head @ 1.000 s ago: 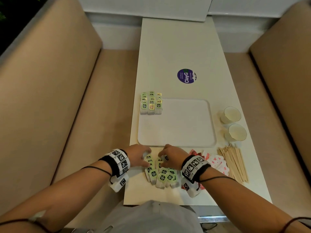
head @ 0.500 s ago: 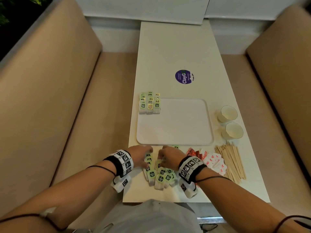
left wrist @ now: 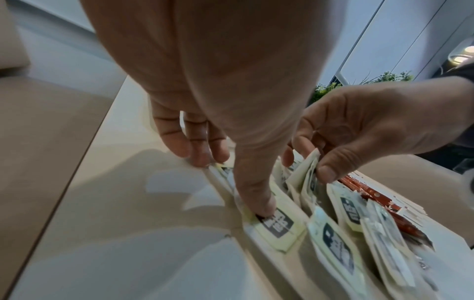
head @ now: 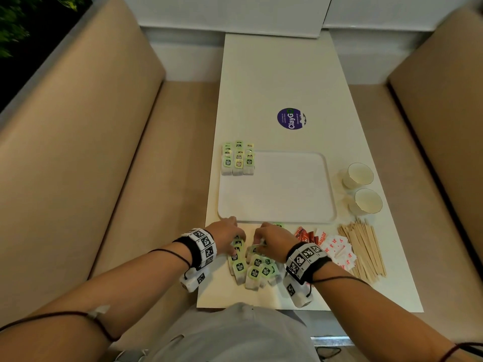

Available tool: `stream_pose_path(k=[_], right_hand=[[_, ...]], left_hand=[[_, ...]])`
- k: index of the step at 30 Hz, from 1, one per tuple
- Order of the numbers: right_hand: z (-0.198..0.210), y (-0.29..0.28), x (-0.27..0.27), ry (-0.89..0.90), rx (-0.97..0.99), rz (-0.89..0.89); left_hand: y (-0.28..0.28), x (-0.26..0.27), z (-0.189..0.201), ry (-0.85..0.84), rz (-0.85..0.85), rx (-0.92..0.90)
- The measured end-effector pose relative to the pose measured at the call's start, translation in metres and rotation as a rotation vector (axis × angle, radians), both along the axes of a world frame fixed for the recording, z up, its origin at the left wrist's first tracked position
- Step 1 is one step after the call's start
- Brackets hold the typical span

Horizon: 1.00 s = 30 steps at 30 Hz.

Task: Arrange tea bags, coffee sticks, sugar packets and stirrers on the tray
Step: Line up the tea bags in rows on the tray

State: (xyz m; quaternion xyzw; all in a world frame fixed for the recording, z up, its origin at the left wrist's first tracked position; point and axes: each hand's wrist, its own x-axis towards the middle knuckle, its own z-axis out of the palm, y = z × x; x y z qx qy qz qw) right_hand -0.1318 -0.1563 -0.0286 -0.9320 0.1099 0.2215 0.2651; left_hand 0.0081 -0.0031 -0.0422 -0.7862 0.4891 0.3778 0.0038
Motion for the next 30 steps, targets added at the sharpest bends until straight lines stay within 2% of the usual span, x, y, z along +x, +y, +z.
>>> stream_pose_path(k=[9, 13, 22, 27, 30], right_hand=[[0.004, 0.002, -0.005, -0.038, 0.041, -0.019], [0.007, 0.003, -0.004, -0.043, 0.046, -0.026], [0.014, 0.004, 0.002, -0.11, 0.113, -0.11], [0.018, 0.004, 0.004, -0.118, 0.193, -0.139], [0.02, 0.007, 0.004, -0.13, 0.216, -0.164]], left_hand=[[-0.003, 0.002, 0.003, -0.052, -0.061, 0.037], [-0.003, 0.003, 0.006, 0.035, -0.023, 0.043], [0.004, 0.015, 0.006, 0.236, 0.226, -0.166], [0.006, 0.025, 0.007, 0.466, 0.35, -0.221], [0.007, 0.026, 0.005, 0.49, 0.381, -0.247]])
